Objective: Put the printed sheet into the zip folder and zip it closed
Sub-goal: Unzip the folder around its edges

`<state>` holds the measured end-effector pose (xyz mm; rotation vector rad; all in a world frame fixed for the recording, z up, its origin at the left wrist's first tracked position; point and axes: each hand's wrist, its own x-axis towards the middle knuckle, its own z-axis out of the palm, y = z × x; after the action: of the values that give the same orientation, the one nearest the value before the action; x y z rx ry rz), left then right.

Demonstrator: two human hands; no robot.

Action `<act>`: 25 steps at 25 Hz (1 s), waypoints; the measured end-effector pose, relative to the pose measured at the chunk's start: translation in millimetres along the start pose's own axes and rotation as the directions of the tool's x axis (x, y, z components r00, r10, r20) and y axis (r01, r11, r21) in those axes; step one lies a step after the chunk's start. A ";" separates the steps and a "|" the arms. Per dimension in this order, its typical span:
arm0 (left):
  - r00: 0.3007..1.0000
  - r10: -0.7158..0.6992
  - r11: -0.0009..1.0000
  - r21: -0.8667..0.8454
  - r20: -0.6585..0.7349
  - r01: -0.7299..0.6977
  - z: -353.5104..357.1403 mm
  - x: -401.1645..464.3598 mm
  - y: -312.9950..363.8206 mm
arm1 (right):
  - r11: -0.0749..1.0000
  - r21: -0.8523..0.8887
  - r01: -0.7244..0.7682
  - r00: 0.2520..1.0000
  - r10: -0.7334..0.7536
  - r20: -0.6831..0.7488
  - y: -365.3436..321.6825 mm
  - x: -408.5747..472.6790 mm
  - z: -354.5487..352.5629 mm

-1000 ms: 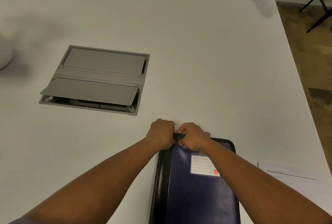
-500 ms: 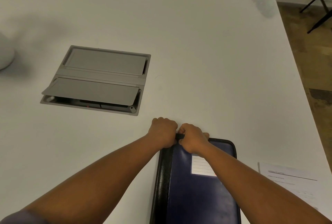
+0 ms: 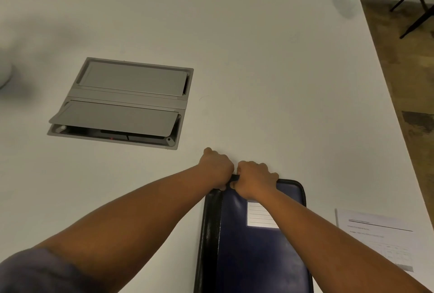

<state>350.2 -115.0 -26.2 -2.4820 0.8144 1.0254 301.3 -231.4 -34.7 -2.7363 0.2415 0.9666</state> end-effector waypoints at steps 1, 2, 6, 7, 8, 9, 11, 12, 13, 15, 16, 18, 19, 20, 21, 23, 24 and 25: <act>1.000 0.018 0.999 0.044 -0.004 -0.017 -0.9 0.2 1.8 | 1.000 -0.003 -0.002 1.000 0.002 -0.006 -0.5 -0.9 0.6; 0.999 0.037 0.997 0.067 -0.005 -0.037 -1.6 0.3 3.0 | 1.000 -0.006 -0.006 1.000 0.006 -0.011 -0.6 -1.8 1.0; 0.999 0.038 0.998 0.040 0.038 -0.039 -5.0 2.9 5.5 | 1.000 -0.004 -0.021 1.000 0.021 -0.019 -0.5 -4.7 2.2; 0.998 0.020 1.000 -0.006 0.052 -0.020 -4.7 3.9 5.2 | 1.000 -0.002 -0.021 1.000 0.020 -0.019 -1.4 -4.8 2.5; 0.998 0.003 0.998 -0.058 0.065 0.001 -3.9 5.0 4.8 | 1.000 0.001 -0.021 1.000 0.021 -0.019 -2.2 -4.9 2.6; 0.997 -0.010 0.993 -0.114 0.070 0.018 -3.4 6.6 4.1 | 1.000 0.005 -0.025 1.000 0.025 -0.018 -2.3 -4.5 2.8; 0.997 -0.030 0.974 -0.222 0.070 0.045 -0.9 8.7 1.8 | 0.999 0.009 -0.031 0.999 0.031 -0.020 -2.3 -3.8 2.8; 0.996 -0.041 0.960 -0.273 0.075 0.060 0.6 9.7 0.5 | 0.999 0.010 -0.033 0.999 0.033 -0.020 -2.3 -3.6 3.1; 0.995 -0.045 0.948 -0.310 0.085 0.070 1.5 11.0 -1.2 | 0.999 0.013 -0.034 0.999 0.034 -0.019 -2.2 -3.2 3.3; 0.994 -0.036 0.939 -0.338 0.108 0.071 0.7 11.9 -6.0 | 0.999 0.023 -0.035 0.999 0.035 -0.011 -1.8 -2.7 4.1; 0.993 -0.026 0.938 -0.340 0.115 0.064 -0.5 11.4 -9.0 | 0.999 0.028 -0.034 0.999 0.034 -0.009 -1.7 -2.5 4.6; 0.994 -0.002 0.943 -0.330 0.109 0.039 -2.5 10.4 -14.7 | 0.999 0.039 -0.031 0.999 0.031 -0.010 -0.7 -2.0 5.4; 0.995 0.014 0.947 -0.321 0.102 0.019 -3.0 9.7 -17.3 | 0.999 0.045 -0.030 1.000 0.030 -0.009 -0.1 -2.0 5.5; 0.995 0.027 0.952 -0.306 0.094 0.003 -3.1 8.3 -19.0 | 0.998 0.050 -0.028 1.000 0.029 -0.007 0.2 -2.1 5.4; 0.996 0.031 0.956 -0.293 0.084 -0.005 -1.7 7.6 -19.6 | 0.998 0.053 -0.027 1.000 0.028 -0.004 0.3 -1.9 5.4; 0.998 0.038 0.968 -0.249 0.054 -0.023 1.4 5.6 -18.5 | 0.998 0.054 -0.025 1.000 0.025 -0.001 0.0 -2.2 5.3; 0.999 0.036 0.976 -0.217 0.034 -0.028 2.8 4.3 -16.5 | 0.998 0.052 -0.024 1.000 0.024 -0.003 -0.2 -2.2 5.0; 0.999 0.037 0.986 -0.166 0.009 -0.035 4.0 2.0 -13.1 | 0.999 0.048 -0.024 1.000 0.024 -0.005 -0.3 -2.4 5.0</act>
<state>357.3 -103.5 -29.3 -2.6045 0.8029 1.1634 296.5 -229.6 -37.0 -2.6988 0.2953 0.9464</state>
